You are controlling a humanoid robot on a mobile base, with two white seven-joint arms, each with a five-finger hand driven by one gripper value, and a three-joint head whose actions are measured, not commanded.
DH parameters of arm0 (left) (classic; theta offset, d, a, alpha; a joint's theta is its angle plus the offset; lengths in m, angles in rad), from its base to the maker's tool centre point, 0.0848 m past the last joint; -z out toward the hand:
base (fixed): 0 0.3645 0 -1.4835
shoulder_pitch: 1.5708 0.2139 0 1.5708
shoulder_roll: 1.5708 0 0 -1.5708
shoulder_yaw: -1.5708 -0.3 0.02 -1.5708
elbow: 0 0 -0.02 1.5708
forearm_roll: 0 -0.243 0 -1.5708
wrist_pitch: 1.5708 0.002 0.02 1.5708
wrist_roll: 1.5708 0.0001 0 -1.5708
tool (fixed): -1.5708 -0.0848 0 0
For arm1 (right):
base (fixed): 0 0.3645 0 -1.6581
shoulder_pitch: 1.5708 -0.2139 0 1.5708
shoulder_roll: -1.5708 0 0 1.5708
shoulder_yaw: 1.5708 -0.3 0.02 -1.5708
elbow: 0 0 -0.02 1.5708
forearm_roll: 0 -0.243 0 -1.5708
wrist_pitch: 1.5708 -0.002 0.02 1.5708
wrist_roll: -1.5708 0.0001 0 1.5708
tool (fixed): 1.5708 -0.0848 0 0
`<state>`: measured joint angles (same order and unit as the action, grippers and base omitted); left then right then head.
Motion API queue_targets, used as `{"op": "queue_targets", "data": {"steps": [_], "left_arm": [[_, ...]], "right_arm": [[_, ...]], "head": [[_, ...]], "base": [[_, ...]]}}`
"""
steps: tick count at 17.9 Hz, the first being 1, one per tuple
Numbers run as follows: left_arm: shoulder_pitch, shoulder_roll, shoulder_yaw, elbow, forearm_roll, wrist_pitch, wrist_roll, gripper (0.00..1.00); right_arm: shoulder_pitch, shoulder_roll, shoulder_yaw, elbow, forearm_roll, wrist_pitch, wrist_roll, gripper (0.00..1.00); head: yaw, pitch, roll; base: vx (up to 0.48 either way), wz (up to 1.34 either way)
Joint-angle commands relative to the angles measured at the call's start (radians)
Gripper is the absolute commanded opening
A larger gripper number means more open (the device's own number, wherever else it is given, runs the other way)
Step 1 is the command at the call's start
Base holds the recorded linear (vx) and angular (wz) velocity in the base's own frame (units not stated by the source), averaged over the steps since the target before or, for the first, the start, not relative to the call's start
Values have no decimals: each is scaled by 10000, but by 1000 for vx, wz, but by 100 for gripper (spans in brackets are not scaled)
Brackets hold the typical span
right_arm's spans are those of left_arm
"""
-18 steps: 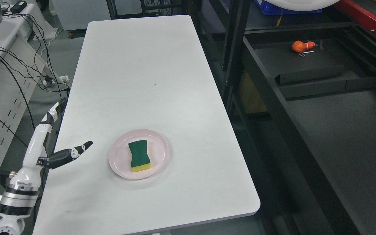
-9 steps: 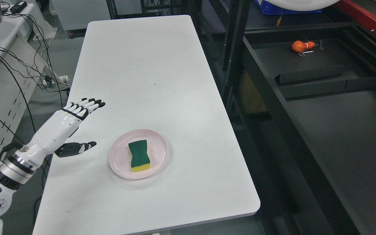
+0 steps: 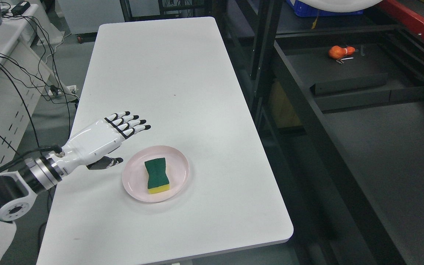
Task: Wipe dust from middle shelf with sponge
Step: 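Lower the left hand over the green-yellow sponge and close fingers on it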
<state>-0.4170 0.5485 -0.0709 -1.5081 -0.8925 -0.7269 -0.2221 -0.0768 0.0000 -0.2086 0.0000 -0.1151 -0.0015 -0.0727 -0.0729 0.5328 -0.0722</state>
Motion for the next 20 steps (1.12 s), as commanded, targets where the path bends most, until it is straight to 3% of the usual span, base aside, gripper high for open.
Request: {"op": "queue_targets", "data": {"steps": [1,5,9,15,20], "left_arm": [[-233,374,-1990,-73,-143,-385,-3,98],[-18,772,-1608,-305,657,-310,-125,98],[-125,697,-1545,-182,595,-309,-2224,96],[-1458,130,-1545,677,-141,-294,-2335,96],[-1644,-299,-2202,1259,-816,-294,-2335,94]], "right_arm": [[1,-175,0,-175,0,721,-9,100],[1,-175,0,-175,0,721,6,100],[1,-175,0,-175,0,721,6,100],[1,-175,0,-175,0,721,6,100],[1,-175,0,-175,0,721,6,100]], "head": [[0,0,0],[0,0,0],[0,0,0],[0,0,0],[0,0,0]], "base": [[0,0],[0,0],[0,0],[0,0],[0,0]]}}
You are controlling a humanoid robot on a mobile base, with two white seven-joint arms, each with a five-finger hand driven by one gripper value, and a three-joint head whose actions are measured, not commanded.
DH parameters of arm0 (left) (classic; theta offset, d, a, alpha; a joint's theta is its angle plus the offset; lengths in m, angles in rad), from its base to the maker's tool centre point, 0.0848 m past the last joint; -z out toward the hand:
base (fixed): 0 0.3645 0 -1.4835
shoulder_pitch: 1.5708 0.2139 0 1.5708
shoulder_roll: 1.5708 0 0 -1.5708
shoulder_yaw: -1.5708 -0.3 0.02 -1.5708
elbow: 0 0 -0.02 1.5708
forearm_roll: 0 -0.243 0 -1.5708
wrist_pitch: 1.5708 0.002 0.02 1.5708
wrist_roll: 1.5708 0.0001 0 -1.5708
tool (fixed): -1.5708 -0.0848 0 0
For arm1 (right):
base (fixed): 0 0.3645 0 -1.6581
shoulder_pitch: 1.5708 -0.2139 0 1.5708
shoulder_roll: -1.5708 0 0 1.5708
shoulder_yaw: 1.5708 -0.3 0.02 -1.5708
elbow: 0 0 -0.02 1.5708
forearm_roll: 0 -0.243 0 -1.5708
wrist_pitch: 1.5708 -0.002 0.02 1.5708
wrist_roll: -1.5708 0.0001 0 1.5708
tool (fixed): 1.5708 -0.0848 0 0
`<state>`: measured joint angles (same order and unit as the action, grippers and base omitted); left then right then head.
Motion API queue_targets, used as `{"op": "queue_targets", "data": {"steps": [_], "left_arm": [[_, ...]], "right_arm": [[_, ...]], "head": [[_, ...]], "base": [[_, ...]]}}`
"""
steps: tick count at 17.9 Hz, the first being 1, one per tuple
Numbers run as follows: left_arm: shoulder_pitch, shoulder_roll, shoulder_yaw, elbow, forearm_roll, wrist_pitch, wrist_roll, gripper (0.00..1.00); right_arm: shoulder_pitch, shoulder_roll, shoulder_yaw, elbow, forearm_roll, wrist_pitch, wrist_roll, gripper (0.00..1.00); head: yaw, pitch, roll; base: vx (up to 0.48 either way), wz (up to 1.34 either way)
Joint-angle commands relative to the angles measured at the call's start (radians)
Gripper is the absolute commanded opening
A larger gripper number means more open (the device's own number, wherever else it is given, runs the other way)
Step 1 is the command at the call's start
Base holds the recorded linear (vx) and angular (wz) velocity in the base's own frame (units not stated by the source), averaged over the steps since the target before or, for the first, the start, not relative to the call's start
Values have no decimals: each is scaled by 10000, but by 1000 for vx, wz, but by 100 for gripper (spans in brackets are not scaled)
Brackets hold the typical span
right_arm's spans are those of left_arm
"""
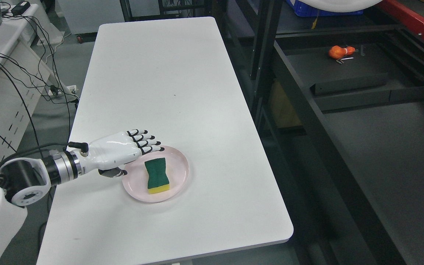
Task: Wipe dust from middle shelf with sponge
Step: 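Lower the left hand over the green-yellow sponge and close fingers on it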
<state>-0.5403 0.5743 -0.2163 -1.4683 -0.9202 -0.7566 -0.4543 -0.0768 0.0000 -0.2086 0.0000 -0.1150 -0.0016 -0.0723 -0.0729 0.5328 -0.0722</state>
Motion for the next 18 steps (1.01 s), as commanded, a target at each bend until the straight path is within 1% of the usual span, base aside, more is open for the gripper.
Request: {"op": "queue_targets", "data": {"steps": [1,3,5,7,8,10,11,14,16,18], "left_arm": [[-547,-619,-1025,968,-554,3,-13,94],[-885,-849,-1379,1106,-554,19,-13,94],[-947,-1094,-1442,1214,-554,65,2,94],[-871,-1203,-1533,1214,-386,385,79,96],[-825,-1172,-1746,1214,-294,402,231,98],[-748,-1065,-2344,1169,271,387,584,98],[-702,-974,-2392,1093,335,311,585,98],[-672,-805,-2362,863,382,172,585,98],[-503,-559,-2163,525,428,172,585,98],[-487,-543,-1720,570,489,355,555,98]], "right_arm": [[1,-175,0,-174,0,721,2,100],[-14,-175,0,-174,0,721,2,100],[-14,-175,0,-174,0,736,2,100],[1,-175,0,-174,0,721,2,100],[1,-175,0,-174,0,721,2,100],[1,-175,0,-174,0,721,2,100],[1,-175,0,-174,0,736,2,100],[1,-175,0,-174,0,721,2,100],[1,-175,0,-174,0,721,2,100],[1,-175,0,-174,0,721,2,100]], "head": [[0,0,0],[0,0,0],[0,0,0],[0,0,0],[0,0,0],[0,0,0],[0,0,0],[0,0,0],[0,0,0],[0,0,0]], "base": [[0,0],[0,0],[0,0],[0,0],[0,0],[0,0],[0,0],[0,0],[0,0],[0,0]]}}
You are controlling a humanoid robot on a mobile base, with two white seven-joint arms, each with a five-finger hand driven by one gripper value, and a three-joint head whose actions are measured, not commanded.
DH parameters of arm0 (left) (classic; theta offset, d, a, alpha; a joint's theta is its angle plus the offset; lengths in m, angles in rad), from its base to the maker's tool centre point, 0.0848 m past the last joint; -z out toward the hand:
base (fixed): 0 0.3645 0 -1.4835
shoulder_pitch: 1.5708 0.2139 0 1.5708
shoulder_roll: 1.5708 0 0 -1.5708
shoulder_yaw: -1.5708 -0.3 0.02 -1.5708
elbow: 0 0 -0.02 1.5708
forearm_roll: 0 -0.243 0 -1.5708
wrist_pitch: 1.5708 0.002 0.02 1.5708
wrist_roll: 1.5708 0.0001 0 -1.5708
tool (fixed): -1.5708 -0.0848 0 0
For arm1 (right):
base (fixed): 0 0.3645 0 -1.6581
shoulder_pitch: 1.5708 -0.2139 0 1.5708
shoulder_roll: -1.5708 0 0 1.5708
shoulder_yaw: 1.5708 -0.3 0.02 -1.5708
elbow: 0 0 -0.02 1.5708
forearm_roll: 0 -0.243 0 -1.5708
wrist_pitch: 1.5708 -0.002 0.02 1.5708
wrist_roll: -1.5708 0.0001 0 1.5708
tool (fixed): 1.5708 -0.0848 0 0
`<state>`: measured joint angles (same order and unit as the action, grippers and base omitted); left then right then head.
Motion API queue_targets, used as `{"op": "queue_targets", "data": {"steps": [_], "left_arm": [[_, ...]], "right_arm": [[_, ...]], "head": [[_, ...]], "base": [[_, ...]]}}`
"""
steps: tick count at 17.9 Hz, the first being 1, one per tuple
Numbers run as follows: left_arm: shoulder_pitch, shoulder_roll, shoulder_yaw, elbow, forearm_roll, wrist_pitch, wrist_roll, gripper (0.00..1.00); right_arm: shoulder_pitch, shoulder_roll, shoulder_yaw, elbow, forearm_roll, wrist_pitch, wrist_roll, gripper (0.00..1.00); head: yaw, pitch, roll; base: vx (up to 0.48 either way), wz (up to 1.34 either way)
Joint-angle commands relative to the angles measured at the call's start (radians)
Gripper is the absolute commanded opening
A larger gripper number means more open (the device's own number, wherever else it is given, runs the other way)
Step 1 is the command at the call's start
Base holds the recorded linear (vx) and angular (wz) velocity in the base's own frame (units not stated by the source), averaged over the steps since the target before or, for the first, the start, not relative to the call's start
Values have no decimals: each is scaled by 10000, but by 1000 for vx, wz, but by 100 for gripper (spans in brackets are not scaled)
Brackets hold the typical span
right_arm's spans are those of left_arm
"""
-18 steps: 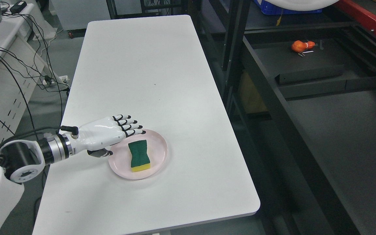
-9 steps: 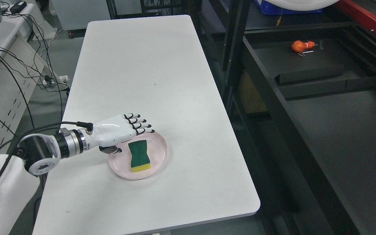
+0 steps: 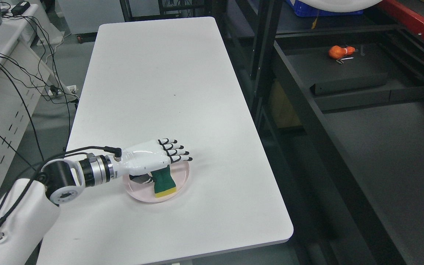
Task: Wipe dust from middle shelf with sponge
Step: 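Lower the left hand over the green-yellow sponge and close fingers on it, then lift the sponge off the plate with the left hand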
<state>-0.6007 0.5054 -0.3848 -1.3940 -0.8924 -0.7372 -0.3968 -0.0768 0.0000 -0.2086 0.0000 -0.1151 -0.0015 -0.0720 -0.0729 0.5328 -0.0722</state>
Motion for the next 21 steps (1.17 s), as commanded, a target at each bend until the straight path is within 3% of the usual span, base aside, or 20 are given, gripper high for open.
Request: {"op": "queue_targets", "data": {"steps": [1,3,6,9,14,21], "left_arm": [[147,161,43,-172,363,314,-66,99],[223,222,273,-172,838,728,-142,98],[331,284,121,-127,825,745,-249,98],[224,177,-185,-19,809,761,-1275,96],[208,39,-493,165,794,806,-1370,92],[285,54,-493,180,1191,776,-1370,71]], "right_arm": [[1,-175,0,-175,0,736,-1,100],[1,-175,0,-175,0,721,-1,100],[1,-175,0,-175,0,736,-1,100],[1,-175,0,-175,0,721,-1,100],[1,-175,0,-175,0,721,-1,100],[1,-175,0,-175,0,721,-1,100]], "head": [[0,0,0],[0,0,0],[0,0,0],[0,0,0],[0,0,0],[0,0,0]], "base": [[0,0],[0,0],[0,0],[0,0],[0,0],[0,0]]}}
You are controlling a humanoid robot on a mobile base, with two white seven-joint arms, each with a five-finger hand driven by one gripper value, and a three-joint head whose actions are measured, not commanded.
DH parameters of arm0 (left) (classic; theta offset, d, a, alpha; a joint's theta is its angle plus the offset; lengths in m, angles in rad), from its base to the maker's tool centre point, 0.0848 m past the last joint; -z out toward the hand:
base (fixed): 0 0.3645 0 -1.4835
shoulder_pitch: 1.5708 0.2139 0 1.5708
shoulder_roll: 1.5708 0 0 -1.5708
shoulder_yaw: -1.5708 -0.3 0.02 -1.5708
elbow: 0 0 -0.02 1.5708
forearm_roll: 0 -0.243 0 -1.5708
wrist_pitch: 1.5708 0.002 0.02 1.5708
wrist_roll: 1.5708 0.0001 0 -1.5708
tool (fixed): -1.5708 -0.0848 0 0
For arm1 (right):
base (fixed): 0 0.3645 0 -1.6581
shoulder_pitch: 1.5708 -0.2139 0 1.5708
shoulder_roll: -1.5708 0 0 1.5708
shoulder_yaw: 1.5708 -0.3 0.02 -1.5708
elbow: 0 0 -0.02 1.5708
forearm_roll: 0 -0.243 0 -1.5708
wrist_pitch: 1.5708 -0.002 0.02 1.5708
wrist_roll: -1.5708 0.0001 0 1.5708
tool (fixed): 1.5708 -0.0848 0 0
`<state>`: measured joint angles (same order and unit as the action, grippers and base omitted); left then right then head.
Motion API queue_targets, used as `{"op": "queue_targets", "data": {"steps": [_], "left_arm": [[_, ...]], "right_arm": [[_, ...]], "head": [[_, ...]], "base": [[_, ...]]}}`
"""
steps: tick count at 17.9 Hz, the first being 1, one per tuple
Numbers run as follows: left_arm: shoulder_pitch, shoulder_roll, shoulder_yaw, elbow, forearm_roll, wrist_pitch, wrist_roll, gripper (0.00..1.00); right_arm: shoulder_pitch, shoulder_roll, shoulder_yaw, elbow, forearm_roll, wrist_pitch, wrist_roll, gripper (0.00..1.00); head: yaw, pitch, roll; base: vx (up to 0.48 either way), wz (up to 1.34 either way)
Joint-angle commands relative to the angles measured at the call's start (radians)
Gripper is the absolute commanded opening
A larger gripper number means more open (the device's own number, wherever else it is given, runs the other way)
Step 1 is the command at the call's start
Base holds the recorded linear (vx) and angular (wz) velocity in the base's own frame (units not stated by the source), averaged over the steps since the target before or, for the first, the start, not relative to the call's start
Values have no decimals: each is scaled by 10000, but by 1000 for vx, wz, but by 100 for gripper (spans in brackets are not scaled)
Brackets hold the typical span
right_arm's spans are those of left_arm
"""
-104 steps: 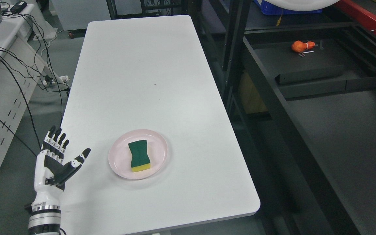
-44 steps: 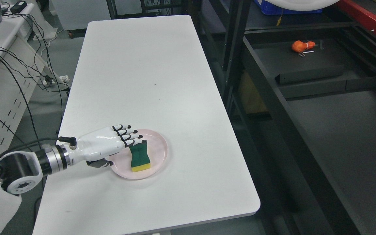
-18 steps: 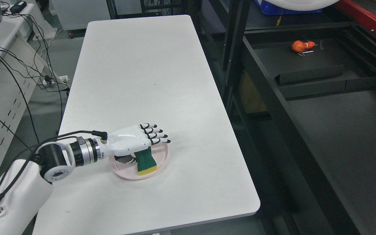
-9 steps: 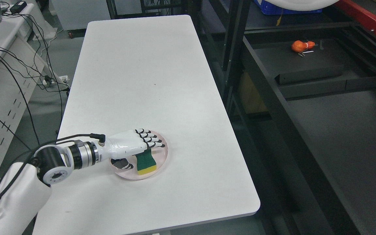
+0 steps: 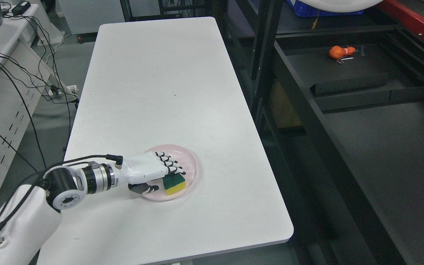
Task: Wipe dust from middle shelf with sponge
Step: 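Lift the sponge off the plate with the left hand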
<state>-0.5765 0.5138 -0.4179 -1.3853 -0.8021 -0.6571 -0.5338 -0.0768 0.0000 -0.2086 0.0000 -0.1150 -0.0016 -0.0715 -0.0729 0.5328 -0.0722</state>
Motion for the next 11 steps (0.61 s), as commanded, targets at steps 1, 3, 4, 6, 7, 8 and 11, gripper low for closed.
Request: {"op": "queue_targets", "data": {"steps": [1,3,4,6,7,8,11], "left_arm": [[59,-45,-147,93,487,-40,0,66],[59,-30,-40,93,931,-55,0,54],[59,-29,-25,93,1238,-55,0,49],[89,16,52,93,1684,-71,0,38],[105,17,113,93,1913,-86,-15,32],[120,17,159,108,2189,-86,-15,27],[151,32,281,169,2849,-162,-15,14]], "right_arm": [[1,-175,0,-175,0,721,-6,100],[1,-175,0,-175,0,721,-6,100],[1,-175,0,-175,0,721,-6,100],[-14,-175,0,-175,0,721,-6,100],[1,-175,0,-175,0,721,-6,100],[1,-175,0,-175,0,721,-6,100],[1,-175,0,-175,0,721,-6,100]], "head": [[0,0,0],[0,0,0],[0,0,0],[0,0,0],[0,0,0],[0,0,0],[0,0,0]], "base": [[0,0],[0,0],[0,0],[0,0],[0,0],[0,0],[0,0]]}}
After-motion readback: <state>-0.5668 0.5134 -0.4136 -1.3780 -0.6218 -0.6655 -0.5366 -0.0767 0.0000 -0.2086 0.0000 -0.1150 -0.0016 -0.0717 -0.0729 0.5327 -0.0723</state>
